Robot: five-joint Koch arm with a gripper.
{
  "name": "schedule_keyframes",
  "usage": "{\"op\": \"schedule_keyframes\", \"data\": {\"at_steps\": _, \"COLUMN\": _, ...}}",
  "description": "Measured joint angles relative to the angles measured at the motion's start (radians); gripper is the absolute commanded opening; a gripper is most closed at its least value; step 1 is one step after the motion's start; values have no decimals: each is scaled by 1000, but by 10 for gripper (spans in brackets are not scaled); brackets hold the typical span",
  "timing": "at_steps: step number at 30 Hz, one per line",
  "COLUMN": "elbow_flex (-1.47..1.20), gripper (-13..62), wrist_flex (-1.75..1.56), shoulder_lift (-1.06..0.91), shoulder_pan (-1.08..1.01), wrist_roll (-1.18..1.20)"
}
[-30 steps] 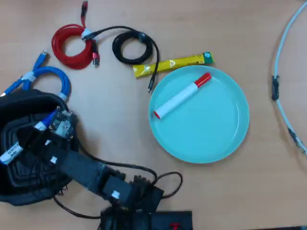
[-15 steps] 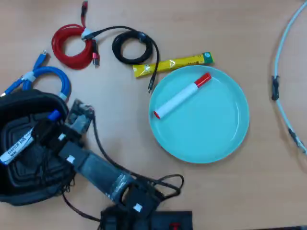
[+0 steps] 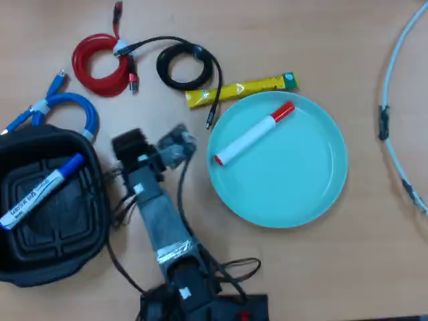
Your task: Pick up the blue pen and put it in the black bowl
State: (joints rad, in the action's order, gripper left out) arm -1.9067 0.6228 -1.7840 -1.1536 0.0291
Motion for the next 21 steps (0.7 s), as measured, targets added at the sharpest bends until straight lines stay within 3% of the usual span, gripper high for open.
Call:
{"op": "schedule_keyframes", "data": {"at_steps": 9, "elbow_flex": -465, "gripper": -67, "wrist_flex": -216, "shoulder_lift": -5, "shoulder_pan": -229, "wrist_roll": 0}}
{"op": "schedule_keyframes", "data": {"at_steps": 21, "elbow_flex": -761, "gripper": -67, "wrist_flex": -523, "shoulder_lift": -129, "shoulder_pan": -304, "wrist_roll": -3}}
